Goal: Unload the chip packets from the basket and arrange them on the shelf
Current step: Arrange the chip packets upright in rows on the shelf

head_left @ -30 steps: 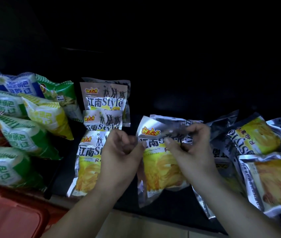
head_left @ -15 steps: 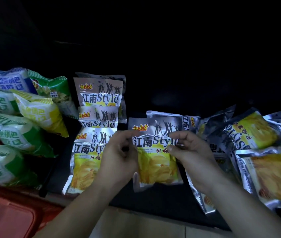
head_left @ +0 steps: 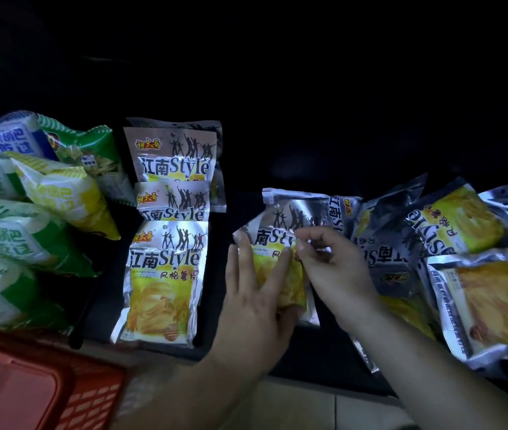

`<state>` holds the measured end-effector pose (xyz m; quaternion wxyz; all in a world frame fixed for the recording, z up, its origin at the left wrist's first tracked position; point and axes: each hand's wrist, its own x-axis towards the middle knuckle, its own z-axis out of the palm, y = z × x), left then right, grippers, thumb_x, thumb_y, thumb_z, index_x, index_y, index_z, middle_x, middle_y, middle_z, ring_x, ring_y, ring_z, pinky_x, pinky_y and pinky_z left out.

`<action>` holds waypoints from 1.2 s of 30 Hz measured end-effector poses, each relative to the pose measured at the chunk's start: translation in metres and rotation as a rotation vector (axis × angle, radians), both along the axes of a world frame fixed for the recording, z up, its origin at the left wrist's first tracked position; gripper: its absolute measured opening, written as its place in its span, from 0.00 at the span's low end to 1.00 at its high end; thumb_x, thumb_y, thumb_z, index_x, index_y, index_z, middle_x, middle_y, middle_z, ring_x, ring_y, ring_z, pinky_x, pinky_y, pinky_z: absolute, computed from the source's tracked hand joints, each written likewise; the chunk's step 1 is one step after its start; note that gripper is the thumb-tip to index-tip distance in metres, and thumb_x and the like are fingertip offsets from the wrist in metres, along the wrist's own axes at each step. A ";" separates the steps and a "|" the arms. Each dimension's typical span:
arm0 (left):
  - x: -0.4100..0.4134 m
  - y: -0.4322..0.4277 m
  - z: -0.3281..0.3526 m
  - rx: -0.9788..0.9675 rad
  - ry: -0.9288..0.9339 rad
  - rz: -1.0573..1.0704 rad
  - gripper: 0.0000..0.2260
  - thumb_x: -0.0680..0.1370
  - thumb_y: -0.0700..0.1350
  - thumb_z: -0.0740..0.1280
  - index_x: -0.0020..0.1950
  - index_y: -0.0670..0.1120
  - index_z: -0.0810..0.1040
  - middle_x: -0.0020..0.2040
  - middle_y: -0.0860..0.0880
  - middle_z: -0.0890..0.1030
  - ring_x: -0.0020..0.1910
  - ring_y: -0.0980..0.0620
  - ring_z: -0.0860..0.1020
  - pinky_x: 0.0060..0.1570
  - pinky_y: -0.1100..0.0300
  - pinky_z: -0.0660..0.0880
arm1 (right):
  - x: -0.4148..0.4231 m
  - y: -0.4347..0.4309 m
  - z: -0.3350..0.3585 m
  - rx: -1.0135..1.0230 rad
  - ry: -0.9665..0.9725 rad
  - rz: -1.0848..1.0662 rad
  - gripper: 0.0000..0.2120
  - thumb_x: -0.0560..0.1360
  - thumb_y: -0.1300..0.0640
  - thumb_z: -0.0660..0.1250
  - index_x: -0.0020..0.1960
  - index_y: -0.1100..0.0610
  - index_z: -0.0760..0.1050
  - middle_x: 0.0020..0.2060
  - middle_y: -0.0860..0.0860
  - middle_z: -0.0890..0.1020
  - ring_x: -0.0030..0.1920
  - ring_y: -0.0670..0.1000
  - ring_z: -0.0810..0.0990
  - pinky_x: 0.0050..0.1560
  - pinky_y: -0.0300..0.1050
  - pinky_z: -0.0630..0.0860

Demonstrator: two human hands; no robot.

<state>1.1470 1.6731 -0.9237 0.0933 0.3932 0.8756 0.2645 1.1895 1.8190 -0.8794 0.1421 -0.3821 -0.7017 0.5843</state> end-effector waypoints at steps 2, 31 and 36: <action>-0.001 0.004 -0.006 0.020 -0.016 0.006 0.38 0.77 0.58 0.69 0.83 0.61 0.52 0.81 0.42 0.31 0.81 0.37 0.36 0.76 0.37 0.61 | 0.003 0.005 0.001 0.013 0.004 0.023 0.11 0.82 0.61 0.66 0.55 0.46 0.82 0.49 0.41 0.83 0.45 0.31 0.79 0.42 0.24 0.73; -0.021 -0.027 -0.038 -0.259 0.049 0.048 0.35 0.75 0.70 0.64 0.79 0.60 0.62 0.81 0.43 0.62 0.67 0.40 0.78 0.39 0.50 0.83 | -0.020 0.062 -0.066 0.655 -0.626 0.333 0.34 0.78 0.42 0.69 0.78 0.34 0.55 0.81 0.55 0.49 0.80 0.60 0.57 0.63 0.58 0.77; -0.027 -0.021 -0.038 -0.324 0.073 0.049 0.35 0.74 0.72 0.62 0.79 0.61 0.63 0.79 0.44 0.66 0.65 0.41 0.80 0.40 0.50 0.83 | -0.017 0.079 -0.070 0.730 -0.603 0.293 0.29 0.81 0.48 0.65 0.78 0.37 0.58 0.66 0.55 0.75 0.66 0.61 0.75 0.52 0.55 0.79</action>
